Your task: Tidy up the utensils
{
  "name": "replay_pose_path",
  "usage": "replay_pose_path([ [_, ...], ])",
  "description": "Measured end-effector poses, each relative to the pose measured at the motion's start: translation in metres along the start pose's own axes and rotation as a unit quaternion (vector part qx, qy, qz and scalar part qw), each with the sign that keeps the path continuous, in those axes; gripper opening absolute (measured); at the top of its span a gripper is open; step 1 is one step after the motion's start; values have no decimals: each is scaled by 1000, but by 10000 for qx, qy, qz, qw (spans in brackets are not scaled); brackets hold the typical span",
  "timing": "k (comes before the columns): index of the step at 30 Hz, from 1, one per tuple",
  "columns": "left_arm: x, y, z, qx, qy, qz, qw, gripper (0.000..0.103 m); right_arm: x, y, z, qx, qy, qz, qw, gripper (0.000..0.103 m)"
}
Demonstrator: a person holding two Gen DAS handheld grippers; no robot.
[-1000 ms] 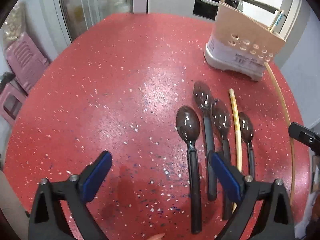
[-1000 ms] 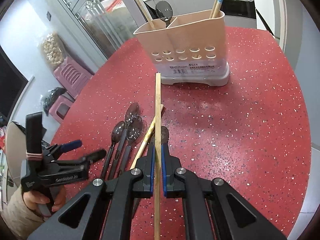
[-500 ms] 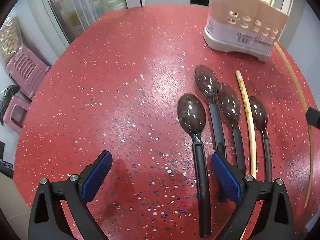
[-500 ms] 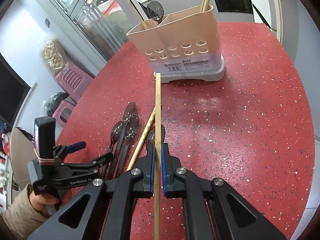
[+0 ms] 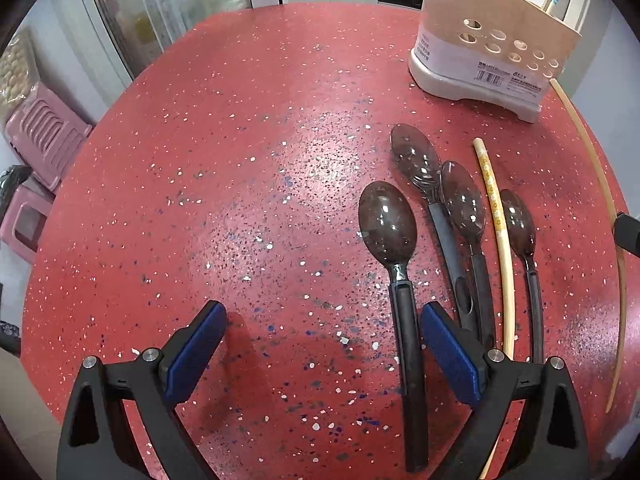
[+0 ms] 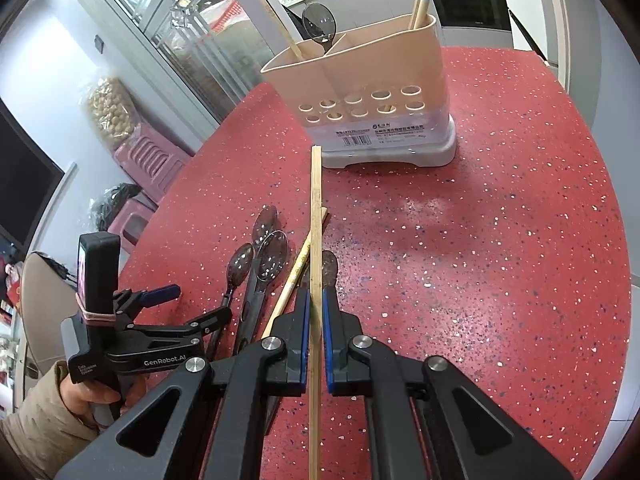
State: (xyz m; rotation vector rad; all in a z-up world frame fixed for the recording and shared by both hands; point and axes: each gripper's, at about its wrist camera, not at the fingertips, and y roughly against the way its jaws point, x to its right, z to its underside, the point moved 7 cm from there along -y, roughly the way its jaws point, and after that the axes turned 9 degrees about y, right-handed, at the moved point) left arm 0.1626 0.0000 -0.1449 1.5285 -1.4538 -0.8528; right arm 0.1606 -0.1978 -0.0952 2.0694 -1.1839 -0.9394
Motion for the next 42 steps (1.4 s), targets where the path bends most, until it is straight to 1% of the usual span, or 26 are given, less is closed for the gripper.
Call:
replay_pose_path([
  [1,5,1,0,-1,-72,47,10000,103,-1,0,0,0,6,-9,10000,6],
  [3,13,4,-2,-12,-297,-39,9996,101,-2,-1,0,2,21,-26,10000,6],
  [4,20,5,-1,-56,-452,7,9990,91,-3,0,-1,11,31,-38,10000,6],
  [5,25,5,-1,-132,-524,148,9984,84,-4,0,-1,25,44,-49,10000,6],
  [6,31,6,0,-274,-547,357,9975,68,-4,1,-1,36,52,-55,10000,6],
  [7,37,8,0,-327,-637,410,9966,49,-5,2,-2,54,60,-66,9999,6],
  [8,44,8,0,-338,-767,420,9956,37,-6,3,-3,74,67,-73,9999,6],
  [9,49,8,0,-320,-874,382,9949,37,-7,4,-3,95,74,-72,9999,6],
  [11,57,10,2,-260,-933,513,9940,36,-8,8,-5,159,102,-57,9998,6],
  [13,63,13,5,-161,-782,765,9939,36,-8,13,-4,235,111,-39,9997,6],
  [17,56,26,7,180,-527,1002,9934,36,-5,20,-7,353,99,-24,9993,6],
  [19,52,39,5,387,-358,1155,9919,36,-4,23,-11,418,73,-16,9991,6],
  [22,47,51,2,597,-244,1286,9896,36,-3,28,-16,502,63,-3,9987,6],
  [23,42,56,-3,619,-228,1313,9891,34,-3,29,-17,518,65,7,9986,6],
  [24,41,57,-3,631,-220,1354,9885,24,-2,31,-19,536,68,16,9985,6],
  [25,45,58,-6,625,-215,1388,9881,24,-2,32,-20,549,73,26,9985,6],
  [31,39,48,-2,502,-145,1369,9892,24,-4,31,-22,538,61,67,9985,6],
  [33,33,45,-1,508,-112,1312,9900,24,-5,30,-22,526,68,69,9986,6],
  [37,25,43,-9,676,27,795,9945,24,-5,28,-22,508,49,50,9987,6],
  [38,24,42,-9,648,110,729,9952,24,-5,28,-22,503,44,47,9987,6],
  [39,23,38,-11,578,200,713,9956,24,-4,28,-22,496,32,36,9988,6],
  [40,22,35,-11,514,282,791,9951,24,-4,28,-21,494,18,25,9988,6],
  [42,19,32,-12,559,363,842,9942,25,-2,28,-20,491,-5,19,9988,6],
])
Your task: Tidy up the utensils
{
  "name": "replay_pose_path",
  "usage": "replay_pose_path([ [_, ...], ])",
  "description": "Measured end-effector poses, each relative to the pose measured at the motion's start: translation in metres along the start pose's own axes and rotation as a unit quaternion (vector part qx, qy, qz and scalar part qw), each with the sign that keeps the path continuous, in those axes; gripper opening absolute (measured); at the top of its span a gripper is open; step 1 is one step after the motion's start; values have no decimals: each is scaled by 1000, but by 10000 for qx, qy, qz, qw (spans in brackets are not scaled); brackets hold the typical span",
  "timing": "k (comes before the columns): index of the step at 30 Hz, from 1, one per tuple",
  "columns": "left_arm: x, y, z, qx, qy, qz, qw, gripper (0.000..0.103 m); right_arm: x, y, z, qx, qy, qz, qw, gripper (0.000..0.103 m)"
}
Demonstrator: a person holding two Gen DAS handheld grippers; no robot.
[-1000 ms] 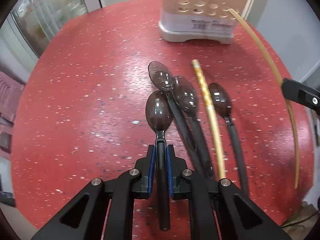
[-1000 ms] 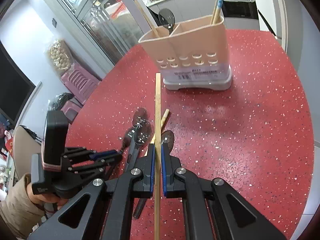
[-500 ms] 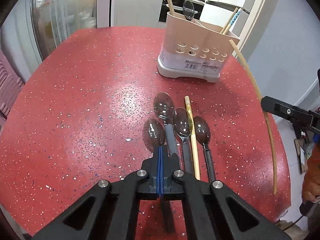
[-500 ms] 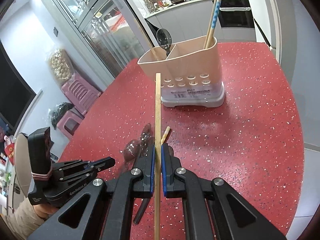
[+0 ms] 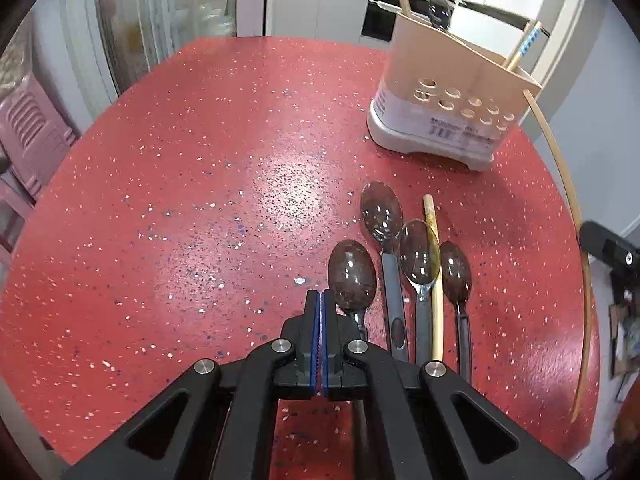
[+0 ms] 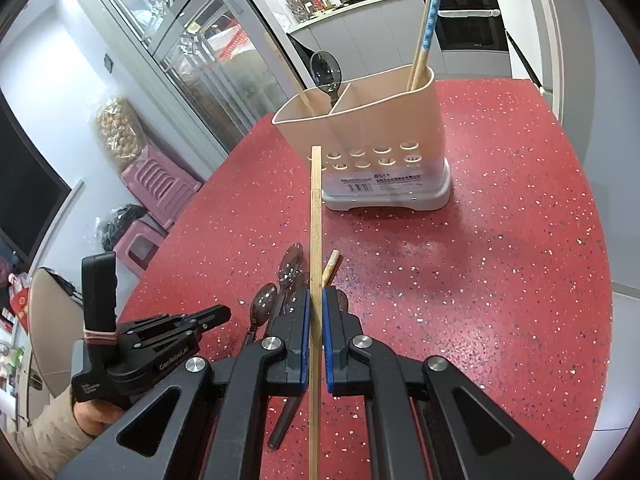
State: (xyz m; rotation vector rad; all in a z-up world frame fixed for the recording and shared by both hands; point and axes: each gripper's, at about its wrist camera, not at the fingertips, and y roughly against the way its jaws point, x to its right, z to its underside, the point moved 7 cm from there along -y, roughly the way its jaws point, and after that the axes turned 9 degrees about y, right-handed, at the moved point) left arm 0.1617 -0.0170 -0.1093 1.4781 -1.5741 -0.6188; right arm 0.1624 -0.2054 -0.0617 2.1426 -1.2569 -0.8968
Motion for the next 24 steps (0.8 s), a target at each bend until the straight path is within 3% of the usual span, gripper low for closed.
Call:
replay_pose_path([
  [1,-1,-1,1,7,-13,-23,10000,44,1,0,0,-1,-18,-5,10000,6],
  [3,-3,-4,4,-104,-113,-200,9997,103,3,0,1,2,-51,-12,10000,6],
  [7,-5,-15,7,80,-377,-546,9978,103,4,0,2,8,-101,-42,9999,6],
  [11,-14,-32,6,-55,-319,-728,9968,103,2,-1,2,16,-88,-82,9999,6],
  [19,0,-72,5,-540,-622,-613,9947,103,3,1,4,57,-106,-112,9999,6],
  [24,17,-87,9,-563,-907,-701,9918,103,6,1,4,68,-160,-132,9998,6],
])
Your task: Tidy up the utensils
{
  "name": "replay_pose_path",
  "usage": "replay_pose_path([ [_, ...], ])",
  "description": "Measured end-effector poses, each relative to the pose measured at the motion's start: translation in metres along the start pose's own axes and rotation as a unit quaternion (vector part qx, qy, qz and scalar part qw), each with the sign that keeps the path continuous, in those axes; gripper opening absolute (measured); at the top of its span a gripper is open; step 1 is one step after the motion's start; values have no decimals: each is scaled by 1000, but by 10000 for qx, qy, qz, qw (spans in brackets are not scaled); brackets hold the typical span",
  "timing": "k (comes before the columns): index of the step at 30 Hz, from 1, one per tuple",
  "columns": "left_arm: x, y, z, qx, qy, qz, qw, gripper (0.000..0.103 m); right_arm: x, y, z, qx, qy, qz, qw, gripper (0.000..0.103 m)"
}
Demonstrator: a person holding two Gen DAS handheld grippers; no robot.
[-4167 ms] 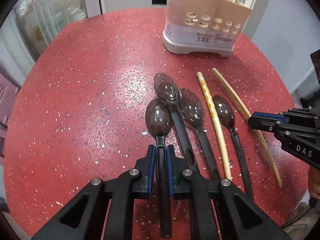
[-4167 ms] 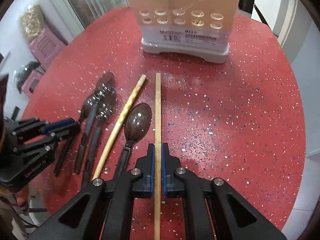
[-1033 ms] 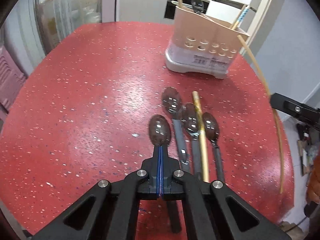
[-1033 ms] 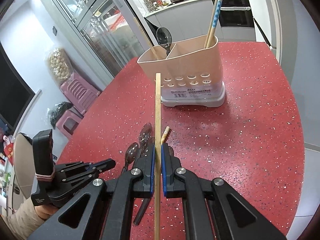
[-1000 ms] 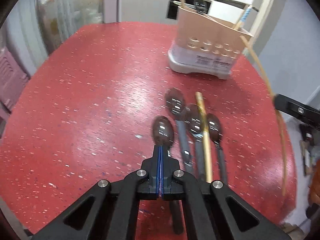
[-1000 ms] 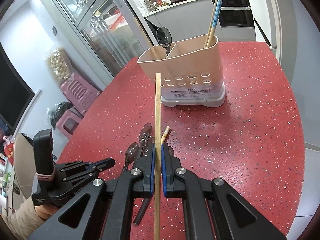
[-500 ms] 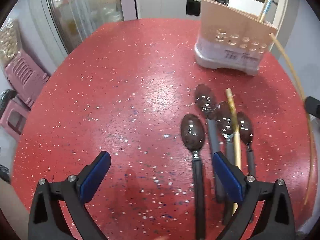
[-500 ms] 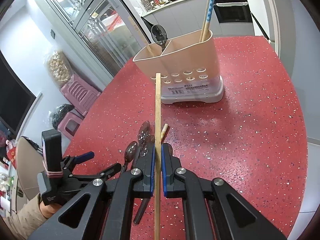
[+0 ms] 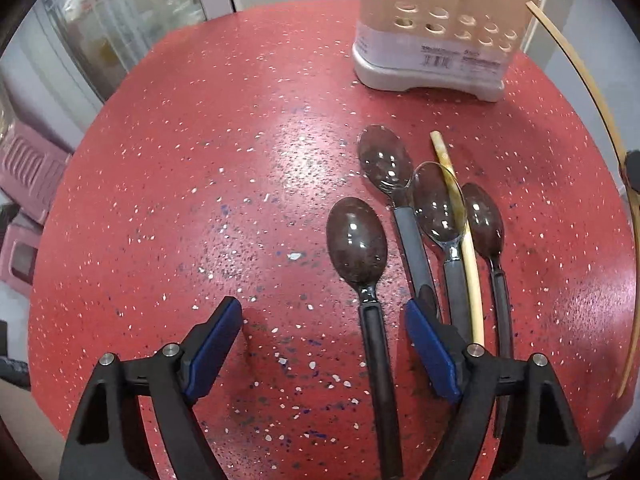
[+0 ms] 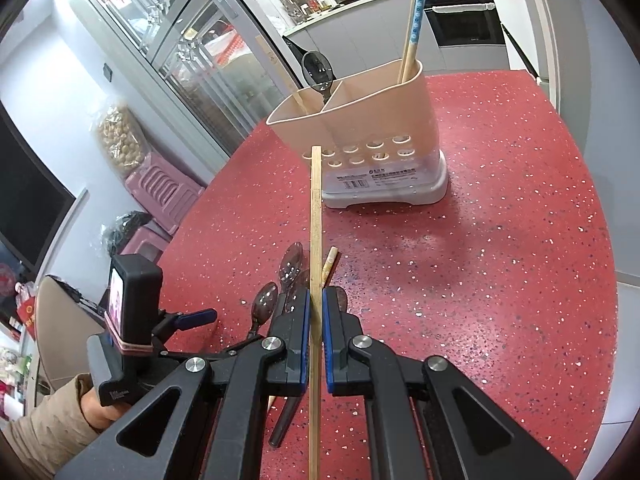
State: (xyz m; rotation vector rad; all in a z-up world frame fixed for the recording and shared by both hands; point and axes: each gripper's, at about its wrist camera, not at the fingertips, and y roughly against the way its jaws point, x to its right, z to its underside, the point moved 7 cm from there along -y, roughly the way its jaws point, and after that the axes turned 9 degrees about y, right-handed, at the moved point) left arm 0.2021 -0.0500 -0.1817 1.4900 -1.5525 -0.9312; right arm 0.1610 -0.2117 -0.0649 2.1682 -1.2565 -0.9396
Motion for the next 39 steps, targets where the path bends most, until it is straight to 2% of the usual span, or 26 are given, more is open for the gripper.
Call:
replay_pose_path([
  [3,5,-6,-3,-94,-31,4,10000,102,-1,0,0,16,6,-16,10000,6],
  [5,8,-10,-5,-210,-60,102,9997,97,-1,1,0,37,12,-32,10000,6],
  [8,20,-14,-12,-443,-237,305,9983,74,-1,2,-1,53,8,-62,10000,6],
  [10,30,-13,-20,-609,-462,374,9964,51,-1,3,-1,72,13,-91,9999,6],
  [12,42,-16,-21,-712,-649,365,9947,38,-2,5,-1,101,27,-104,9999,6],
  [13,46,-18,-22,-701,-714,307,9945,37,-2,7,-2,122,37,-112,9999,6],
  [15,52,-20,-22,-644,-698,554,9939,37,-2,10,-3,165,52,-113,9998,6],
  [24,42,-12,-6,38,-11,1066,9943,37,1,17,-6,263,39,-71,9996,6],
  [33,22,35,-14,650,371,1291,9888,37,-1,23,-10,329,86,37,9994,6],
  [39,13,81,-39,1185,501,1450,9810,37,-3,31,-24,494,160,106,9986,6],
])
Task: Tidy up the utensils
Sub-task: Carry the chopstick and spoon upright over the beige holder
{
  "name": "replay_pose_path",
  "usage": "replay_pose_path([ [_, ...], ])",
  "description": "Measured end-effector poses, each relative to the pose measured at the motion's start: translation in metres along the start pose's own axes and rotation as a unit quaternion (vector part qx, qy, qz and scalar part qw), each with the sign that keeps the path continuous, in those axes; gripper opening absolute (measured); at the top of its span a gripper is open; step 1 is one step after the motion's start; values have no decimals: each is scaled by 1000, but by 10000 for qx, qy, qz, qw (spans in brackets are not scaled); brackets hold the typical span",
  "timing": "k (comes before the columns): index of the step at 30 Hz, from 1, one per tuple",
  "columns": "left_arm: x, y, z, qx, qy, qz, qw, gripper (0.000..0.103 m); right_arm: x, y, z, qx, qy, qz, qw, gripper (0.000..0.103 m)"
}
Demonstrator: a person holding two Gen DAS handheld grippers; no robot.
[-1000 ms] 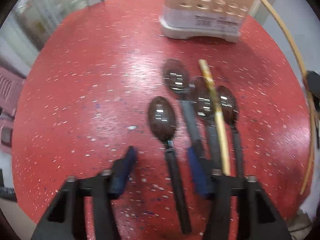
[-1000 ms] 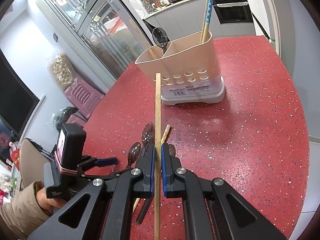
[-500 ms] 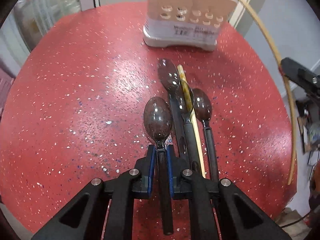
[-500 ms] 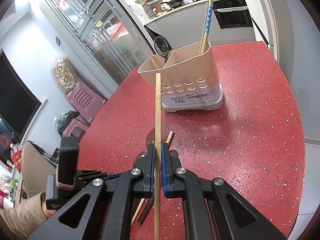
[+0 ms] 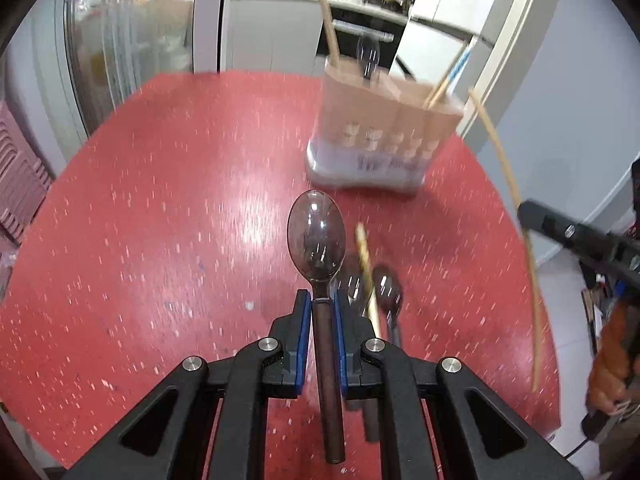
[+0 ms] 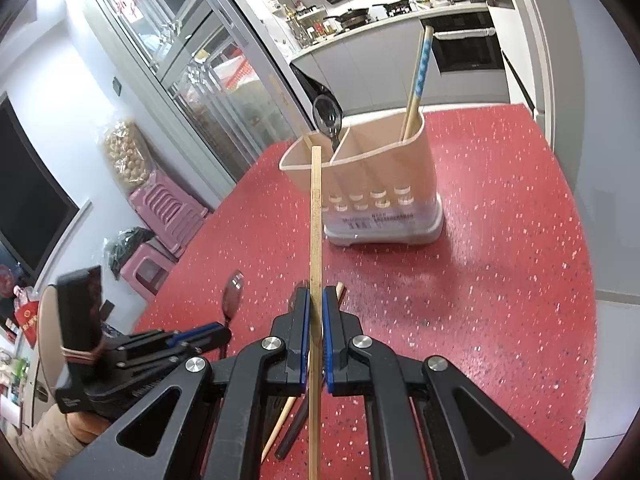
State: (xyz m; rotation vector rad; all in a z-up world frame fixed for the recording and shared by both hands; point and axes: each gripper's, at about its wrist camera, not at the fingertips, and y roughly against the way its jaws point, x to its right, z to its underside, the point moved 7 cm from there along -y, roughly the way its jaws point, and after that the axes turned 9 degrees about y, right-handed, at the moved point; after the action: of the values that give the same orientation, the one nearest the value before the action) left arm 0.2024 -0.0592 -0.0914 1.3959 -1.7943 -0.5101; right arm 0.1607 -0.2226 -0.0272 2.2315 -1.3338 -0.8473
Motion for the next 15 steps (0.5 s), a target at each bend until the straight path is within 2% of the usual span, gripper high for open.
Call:
replay_pose_path([
  [7,16,32,-57,639,-59,286,9975,37,4,7,-33,253,126,155,9995,6],
  [15,46,39,-128,1223,-167,551,9908,37,10,8,-94,637,293,309,9971,6],
])
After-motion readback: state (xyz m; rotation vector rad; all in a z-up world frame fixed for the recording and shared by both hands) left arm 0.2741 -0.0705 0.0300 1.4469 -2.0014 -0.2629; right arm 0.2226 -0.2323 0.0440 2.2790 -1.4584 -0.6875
